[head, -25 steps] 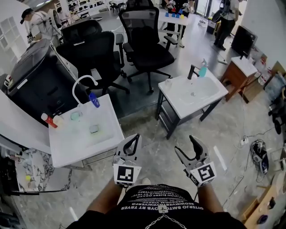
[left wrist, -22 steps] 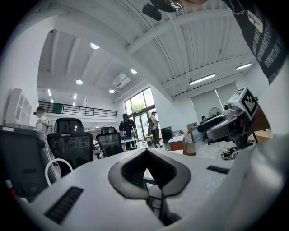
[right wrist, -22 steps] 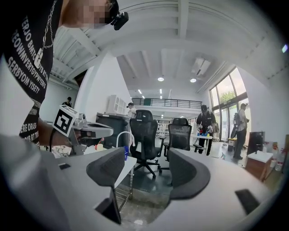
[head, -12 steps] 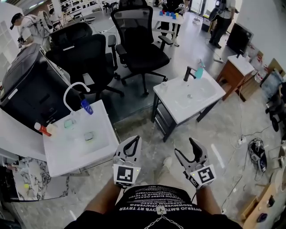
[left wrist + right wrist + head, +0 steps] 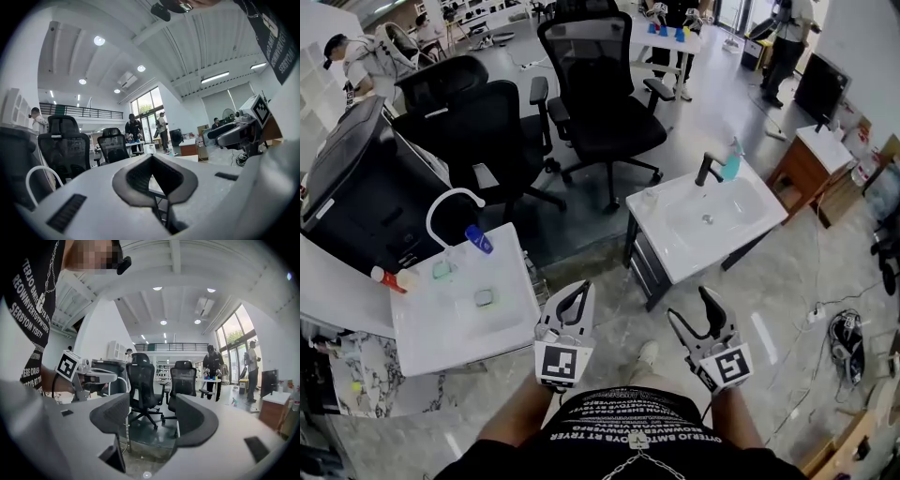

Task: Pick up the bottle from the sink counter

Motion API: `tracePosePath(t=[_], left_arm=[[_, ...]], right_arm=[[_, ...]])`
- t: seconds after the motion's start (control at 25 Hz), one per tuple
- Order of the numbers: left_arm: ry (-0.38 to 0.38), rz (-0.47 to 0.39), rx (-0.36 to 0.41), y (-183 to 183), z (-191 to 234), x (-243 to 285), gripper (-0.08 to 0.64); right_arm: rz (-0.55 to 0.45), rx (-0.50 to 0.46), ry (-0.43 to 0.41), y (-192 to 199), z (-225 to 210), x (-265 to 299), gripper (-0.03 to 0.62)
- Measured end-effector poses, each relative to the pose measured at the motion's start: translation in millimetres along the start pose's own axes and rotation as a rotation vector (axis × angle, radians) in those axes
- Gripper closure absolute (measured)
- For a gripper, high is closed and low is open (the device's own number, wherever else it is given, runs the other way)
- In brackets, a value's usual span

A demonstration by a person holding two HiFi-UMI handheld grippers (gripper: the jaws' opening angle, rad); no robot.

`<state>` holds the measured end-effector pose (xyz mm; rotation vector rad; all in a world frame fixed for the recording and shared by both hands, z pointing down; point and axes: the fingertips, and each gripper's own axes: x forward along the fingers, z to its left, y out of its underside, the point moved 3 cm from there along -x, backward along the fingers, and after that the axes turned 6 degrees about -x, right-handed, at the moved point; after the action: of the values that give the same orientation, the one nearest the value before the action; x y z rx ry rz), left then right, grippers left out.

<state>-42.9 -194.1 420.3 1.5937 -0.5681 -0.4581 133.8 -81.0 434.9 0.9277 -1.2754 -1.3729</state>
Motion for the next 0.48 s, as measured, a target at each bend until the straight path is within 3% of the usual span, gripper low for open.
tracePosePath(t=[0.48], left_arm=[[-0.021, 0.003, 0.034, -16, -14, 134, 0.558]], right_arm=[[-0.003, 0.019, -0.058, 20, -121, 55, 0.304]])
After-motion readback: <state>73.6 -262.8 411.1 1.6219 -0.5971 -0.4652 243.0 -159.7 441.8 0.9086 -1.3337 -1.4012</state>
